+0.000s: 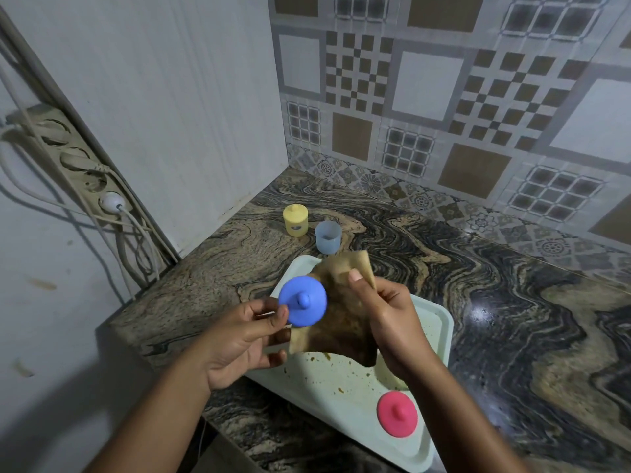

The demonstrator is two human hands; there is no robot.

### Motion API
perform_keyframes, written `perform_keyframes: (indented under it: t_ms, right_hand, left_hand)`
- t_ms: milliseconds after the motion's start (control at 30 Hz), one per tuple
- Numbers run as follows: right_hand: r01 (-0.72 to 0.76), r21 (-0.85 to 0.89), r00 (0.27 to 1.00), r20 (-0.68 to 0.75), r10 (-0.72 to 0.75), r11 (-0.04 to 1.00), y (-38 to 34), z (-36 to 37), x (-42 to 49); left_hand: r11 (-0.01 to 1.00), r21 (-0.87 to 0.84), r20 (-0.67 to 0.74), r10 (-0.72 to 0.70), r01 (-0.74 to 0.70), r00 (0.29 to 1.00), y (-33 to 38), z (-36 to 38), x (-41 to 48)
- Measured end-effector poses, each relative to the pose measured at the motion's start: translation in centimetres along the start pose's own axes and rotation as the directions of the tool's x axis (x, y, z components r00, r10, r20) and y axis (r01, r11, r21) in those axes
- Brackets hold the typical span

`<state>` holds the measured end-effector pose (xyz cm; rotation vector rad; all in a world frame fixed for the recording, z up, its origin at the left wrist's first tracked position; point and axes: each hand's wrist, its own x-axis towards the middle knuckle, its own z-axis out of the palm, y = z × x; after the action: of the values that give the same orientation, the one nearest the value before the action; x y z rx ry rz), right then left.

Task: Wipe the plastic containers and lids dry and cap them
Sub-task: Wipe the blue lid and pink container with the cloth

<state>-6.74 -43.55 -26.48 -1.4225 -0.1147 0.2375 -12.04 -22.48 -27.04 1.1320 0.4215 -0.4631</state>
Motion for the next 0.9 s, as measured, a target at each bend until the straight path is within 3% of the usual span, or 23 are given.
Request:
perform_keyframes:
  t_ms: [100, 200, 433, 533, 600, 700, 800, 833, 900]
  right_hand:
    - [0.216, -0.214, 0.976, 0.033, -0.214, 0.953, -0.4, 1.2, -1.1]
    - [0.452, -0.441, 0.891, 0.267, -0.368, 0.775, 0.3, 2.5, -2.1]
    - [0.661, -0.467, 0.750, 0.432, -0.501, 0.587, 1.7, 2.9, -2.7]
    - [0.686, -0.403, 0.723, 0.467, -0.508, 0.606, 1.5, 2.0, -3.2]
    - [0.573, -0.334, 0.814, 0.342, -0.470, 0.749, 1.0, 1.4, -3.7]
    - [0.229, -0.067, 0.973, -0.018, -0.231, 0.971, 0.4, 0.9, -3.3]
    - [0.055, 0.239, 0.977, -0.215, -0.002, 0.969, -0.2, 0.3, -1.6]
    - [0.058, 0.297, 0.968, -0.252, 0.020, 0.953, -0.8, 0.1, -1.2]
    - [0.145, 0.208, 0.954, -0.288, -0.081, 0.967, -1.4, 0.2, -0.8]
  left_hand:
    - [0.992, -0.123, -0.004, 0.031, -0.031, 1.000, -0.9, -0.3, 0.5]
    - [0.987, -0.148, 0.025, 0.063, -0.058, 0.998, -1.7, -0.2, 0.7]
    - [0.951, -0.283, 0.062, 0.146, -0.123, 0.987, -2.0, -0.4, 0.7]
    - [0.947, -0.298, 0.057, 0.145, -0.122, 0.988, -1.9, -1.1, 0.7]
    - [0.946, -0.301, 0.049, 0.143, -0.122, 0.989, -2.1, -1.8, 0.8]
    - [0.952, -0.284, 0.084, 0.141, -0.112, 0.986, -2.3, -2.1, 0.6]
    - [0.937, -0.339, 0.139, 0.143, -0.089, 0.980, -2.0, -1.6, 0.2]
    - [0.932, -0.352, 0.150, 0.141, -0.081, 0.979, -1.9, -1.4, 0.1]
    - [0.928, -0.367, 0.143, 0.125, -0.065, 0.982, -2.0, -1.0, 0.2]
